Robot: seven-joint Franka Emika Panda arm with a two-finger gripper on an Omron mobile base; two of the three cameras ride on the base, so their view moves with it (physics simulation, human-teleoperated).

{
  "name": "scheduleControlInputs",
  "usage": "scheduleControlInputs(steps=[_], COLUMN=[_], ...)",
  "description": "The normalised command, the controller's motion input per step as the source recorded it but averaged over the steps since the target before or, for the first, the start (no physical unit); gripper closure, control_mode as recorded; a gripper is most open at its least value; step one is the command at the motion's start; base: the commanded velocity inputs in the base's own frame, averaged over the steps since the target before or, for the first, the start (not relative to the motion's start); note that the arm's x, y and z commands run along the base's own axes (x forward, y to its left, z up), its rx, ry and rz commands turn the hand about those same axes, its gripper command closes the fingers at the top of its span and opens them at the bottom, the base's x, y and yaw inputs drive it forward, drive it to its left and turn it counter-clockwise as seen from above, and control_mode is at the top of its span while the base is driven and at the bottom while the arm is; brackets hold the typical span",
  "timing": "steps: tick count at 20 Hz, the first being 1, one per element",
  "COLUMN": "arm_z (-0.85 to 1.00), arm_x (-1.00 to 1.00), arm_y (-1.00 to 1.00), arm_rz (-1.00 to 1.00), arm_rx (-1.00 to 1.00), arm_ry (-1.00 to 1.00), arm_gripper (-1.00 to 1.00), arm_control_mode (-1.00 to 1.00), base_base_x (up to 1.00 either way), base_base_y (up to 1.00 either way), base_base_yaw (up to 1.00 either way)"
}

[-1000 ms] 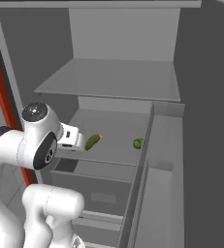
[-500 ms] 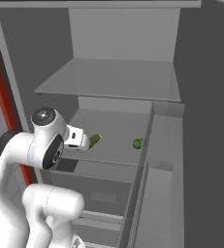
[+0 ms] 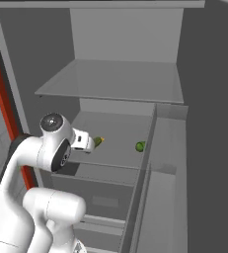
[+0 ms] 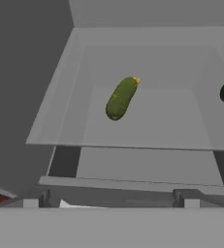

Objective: Gather the cucumber and avocado from the fridge and place them on a tray on the dining counter. Then gather the fishs from the fridge and place them on the other tray.

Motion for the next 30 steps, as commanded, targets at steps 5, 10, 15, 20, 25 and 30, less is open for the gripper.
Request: scheduleControlInputs(steps=[5,10,15,20,25,30], arm_z=[-0.18,-0.2,-0.39,-0.25,-0.1,-0.07], arm_x=[0.44,0.43,0.21,0.33,0.31,0.39], arm_y=[0.0,0.0,0.0,0.04,0.01,0.0], arm_rz=[0.0,0.0,0.0,0.0,0.0,0.0], arm_rx=[0.0,0.0,0.0,0.0,0.0,0.0], arm_ry=[-0.04,-0.04,-0.06,-0.04,-0.01,0.0], arm_gripper=[-1.0,-1.0,-1.0,-1.0,-1.0,-1.0], arm_control_mode=[-1.0,-1.0,-1.0,-1.0,-1.0,-1.0], base_base_x=[0.0,0.0,0.0,0.0,0.0,0.0], base_base_y=[0.0,0.0,0.0,0.0,0.0,0.0], base_base_yaw=[0.0,0.0,0.0,0.0,0.0,0.0])
